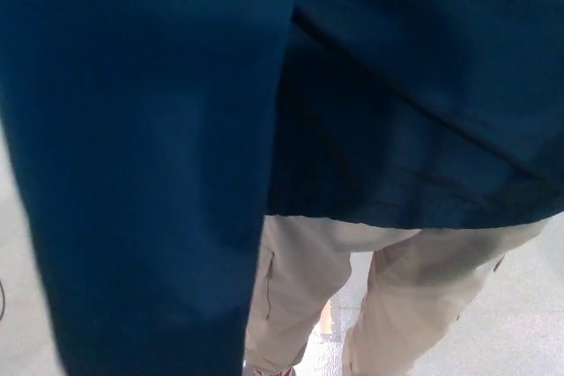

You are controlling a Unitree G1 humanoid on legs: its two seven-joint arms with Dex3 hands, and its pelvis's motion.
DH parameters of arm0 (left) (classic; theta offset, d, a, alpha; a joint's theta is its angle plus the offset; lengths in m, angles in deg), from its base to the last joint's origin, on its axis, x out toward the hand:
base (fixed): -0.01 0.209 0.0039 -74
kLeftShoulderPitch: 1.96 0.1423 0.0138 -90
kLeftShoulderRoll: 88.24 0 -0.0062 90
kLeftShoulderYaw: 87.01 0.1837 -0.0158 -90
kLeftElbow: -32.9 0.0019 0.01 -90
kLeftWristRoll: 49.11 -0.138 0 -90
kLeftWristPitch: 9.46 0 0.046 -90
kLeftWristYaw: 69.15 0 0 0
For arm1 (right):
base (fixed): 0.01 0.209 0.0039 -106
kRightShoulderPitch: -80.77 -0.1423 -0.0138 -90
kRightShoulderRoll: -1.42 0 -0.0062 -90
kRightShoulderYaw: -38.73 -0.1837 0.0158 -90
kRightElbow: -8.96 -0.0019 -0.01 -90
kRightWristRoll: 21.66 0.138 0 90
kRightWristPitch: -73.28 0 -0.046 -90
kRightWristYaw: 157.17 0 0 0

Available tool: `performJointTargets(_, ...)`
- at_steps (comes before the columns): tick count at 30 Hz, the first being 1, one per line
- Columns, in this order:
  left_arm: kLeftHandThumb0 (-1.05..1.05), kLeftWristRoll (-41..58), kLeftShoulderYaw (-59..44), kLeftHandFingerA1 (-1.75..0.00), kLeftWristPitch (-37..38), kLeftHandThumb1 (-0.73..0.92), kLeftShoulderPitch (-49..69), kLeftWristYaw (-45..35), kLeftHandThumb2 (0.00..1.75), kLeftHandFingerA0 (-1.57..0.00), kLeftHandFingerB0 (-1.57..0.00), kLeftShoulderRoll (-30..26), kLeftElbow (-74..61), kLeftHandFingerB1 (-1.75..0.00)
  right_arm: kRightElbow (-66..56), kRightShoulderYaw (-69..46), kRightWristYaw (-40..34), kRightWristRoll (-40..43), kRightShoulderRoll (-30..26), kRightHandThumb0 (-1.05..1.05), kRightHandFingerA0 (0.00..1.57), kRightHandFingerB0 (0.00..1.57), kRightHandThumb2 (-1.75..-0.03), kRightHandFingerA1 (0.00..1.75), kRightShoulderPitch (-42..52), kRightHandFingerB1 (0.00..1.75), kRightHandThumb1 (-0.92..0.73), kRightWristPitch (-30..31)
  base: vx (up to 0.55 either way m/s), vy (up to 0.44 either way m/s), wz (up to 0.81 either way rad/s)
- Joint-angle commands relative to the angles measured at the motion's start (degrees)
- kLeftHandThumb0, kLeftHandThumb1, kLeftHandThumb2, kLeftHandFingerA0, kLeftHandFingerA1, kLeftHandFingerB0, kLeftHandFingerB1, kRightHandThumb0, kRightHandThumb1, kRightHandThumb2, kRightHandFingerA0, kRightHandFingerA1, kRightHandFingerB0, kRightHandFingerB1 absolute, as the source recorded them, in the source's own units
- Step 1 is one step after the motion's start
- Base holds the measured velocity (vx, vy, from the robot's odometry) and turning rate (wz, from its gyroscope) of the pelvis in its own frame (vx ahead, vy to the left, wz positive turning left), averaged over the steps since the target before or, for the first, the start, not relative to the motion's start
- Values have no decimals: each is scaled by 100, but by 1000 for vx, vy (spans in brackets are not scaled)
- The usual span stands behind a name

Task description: A person hands a coat to the robot and the robot grabs it with both hands and holds it while the person wears the coat.

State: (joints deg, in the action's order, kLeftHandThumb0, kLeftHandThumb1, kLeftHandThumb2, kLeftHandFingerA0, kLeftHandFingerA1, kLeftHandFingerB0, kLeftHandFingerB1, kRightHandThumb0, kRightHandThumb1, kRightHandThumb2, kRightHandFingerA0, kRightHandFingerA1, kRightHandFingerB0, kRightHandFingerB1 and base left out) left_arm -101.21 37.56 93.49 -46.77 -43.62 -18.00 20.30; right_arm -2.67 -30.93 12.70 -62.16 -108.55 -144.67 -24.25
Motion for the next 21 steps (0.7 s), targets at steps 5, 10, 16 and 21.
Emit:
performJointTargets(5, -43, -121, -35, -175, -504, 76, -184, -36, 63, -88, -70, -301, 108, -159, -29, -138, -78, 75, -223, -53, 84, 75, -68, 175, -161, 151, -78, 202, 0, 0, 0)
performJointTargets(10, -46, -116, -66, -175, -540, 76, -207, -82, 67, -84, -69, -291, 116, -156, -17, -102, -76, 7, -195, -51, 85, 70, -65, 175, -180, 149, -82, 344, 0, 0, 0)
performJointTargets(16, -48, -121, -78, -175, -574, 79, -236, -80, 64, -86, -68, -284, 122, -160, -18, -77, 15, -6, -199, -52, 86, 73, -65, 172, -245, 141, -84, 379, 0, 0, 0)
performJointTargets(21, -50, -174, -36, -168, -720, 82, -258, -71, 64, -86, -69, -246, 130, -143, -18, -44, -121, -49, -231, -69, 85, 68, -65, 149, -208, 114, -85, 317, 0, 0, 0)
